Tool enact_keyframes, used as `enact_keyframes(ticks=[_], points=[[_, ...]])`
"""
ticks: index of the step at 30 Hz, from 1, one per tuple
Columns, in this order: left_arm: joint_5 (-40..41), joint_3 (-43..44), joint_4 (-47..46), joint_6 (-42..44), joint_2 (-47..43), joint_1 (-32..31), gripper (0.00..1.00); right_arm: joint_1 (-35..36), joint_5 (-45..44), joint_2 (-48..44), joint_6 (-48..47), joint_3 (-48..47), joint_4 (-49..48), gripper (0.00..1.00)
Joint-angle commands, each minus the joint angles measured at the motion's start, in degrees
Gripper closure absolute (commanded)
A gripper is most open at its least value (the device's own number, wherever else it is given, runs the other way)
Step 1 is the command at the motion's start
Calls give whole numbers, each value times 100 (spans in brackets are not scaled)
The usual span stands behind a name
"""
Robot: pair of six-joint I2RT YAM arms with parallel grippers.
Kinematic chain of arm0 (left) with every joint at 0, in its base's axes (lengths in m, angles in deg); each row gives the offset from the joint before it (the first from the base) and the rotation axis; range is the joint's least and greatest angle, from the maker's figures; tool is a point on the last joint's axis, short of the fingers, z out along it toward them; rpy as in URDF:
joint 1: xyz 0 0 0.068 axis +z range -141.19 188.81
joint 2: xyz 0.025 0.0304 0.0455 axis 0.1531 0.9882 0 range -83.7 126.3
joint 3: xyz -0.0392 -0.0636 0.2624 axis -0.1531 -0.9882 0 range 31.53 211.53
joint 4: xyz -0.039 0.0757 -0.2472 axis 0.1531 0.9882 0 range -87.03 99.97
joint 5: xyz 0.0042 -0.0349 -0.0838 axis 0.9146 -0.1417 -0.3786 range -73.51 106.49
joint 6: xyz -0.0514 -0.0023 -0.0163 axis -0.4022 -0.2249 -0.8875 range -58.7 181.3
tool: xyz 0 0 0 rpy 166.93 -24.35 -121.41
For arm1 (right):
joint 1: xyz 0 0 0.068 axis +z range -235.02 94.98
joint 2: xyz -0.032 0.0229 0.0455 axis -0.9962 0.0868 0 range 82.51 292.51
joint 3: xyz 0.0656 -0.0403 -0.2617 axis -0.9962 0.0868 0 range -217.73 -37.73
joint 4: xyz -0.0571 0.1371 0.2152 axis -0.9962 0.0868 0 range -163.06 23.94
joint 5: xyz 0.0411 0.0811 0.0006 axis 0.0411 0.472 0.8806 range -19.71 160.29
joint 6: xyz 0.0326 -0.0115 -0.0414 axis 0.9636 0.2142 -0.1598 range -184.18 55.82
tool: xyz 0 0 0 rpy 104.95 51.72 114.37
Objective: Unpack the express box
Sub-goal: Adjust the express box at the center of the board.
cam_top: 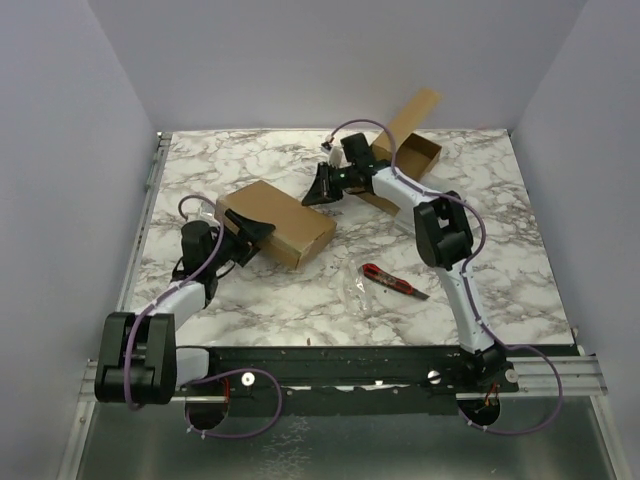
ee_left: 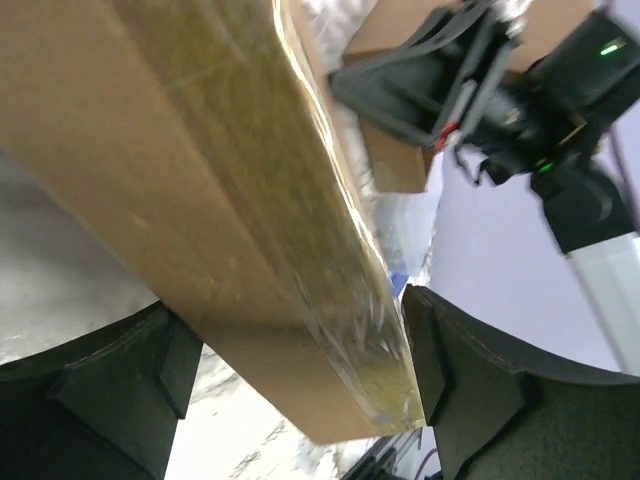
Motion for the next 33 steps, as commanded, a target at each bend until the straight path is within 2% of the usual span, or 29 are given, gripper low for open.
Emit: enact_keyframes(ticks=[1, 3, 5, 10, 15, 22, 28, 33], points=[[529, 717, 862, 220, -866, -47, 16, 156, -698, -59, -231, 1018, 549, 82], [539, 1121, 1719, 506, -969, -58, 16, 238, -826, -428, -152, 1516, 294, 76], [459, 1470, 2418, 714, -907, -77, 15, 309, -954, -891, -39, 2062, -13, 65], [113, 1827, 3109, 1126, -604, -79, 11, 437, -1357, -1584, -61, 2807, -178, 56], [-184, 2015, 3207, 1383, -419, -147, 6, 539, -1676, -2032, -293, 3018, -95, 54], [-260, 2564, 3190, 1410, -430, -606, 4, 918, -2006, -2445, -233, 3078, -107, 52], [-333, 2363, 3196, 1359, -379, -659, 3, 1008, -2423, -3023, -115, 3628, -214, 46], [-206, 2429, 3416, 1638, -410, -650, 1, 1011, -2769, -3462, -428, 3952, 136, 40]])
